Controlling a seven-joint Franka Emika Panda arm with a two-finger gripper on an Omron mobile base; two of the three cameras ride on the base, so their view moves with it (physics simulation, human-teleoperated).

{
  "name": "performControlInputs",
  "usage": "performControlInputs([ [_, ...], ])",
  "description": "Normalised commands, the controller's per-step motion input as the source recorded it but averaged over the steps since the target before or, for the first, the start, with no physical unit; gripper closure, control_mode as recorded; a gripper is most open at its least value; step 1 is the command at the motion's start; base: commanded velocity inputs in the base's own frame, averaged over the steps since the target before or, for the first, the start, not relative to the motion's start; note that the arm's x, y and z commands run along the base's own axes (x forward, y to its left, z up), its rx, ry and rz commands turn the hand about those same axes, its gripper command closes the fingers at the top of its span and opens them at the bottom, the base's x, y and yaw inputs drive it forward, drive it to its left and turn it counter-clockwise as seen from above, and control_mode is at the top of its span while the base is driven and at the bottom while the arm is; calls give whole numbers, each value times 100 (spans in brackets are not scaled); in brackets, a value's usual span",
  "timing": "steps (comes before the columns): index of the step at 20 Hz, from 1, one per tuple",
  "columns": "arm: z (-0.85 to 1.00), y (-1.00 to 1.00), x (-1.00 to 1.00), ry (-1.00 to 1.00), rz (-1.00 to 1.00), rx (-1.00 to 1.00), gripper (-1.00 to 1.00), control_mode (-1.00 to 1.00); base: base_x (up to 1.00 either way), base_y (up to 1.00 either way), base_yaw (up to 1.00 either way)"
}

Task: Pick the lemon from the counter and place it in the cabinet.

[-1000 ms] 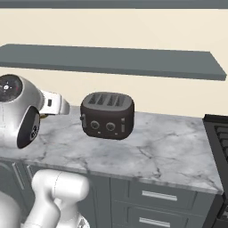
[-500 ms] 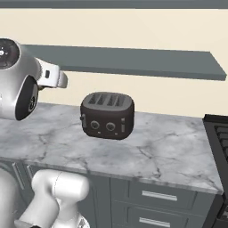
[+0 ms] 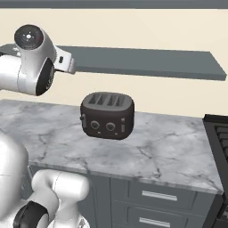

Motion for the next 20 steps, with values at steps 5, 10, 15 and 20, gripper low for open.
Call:
performControlInputs([
  [5,0,11,100,0,-6,7,100,-100,0,0,0],
  [10,-10,10,100,0,-6,2,100,-100,0,0,0],
  [15,-13,2,100,0,-5,1,100,-100,0,0,0],
  [20,-10,0,94,0,-4,1,100,-100,0,0,0],
])
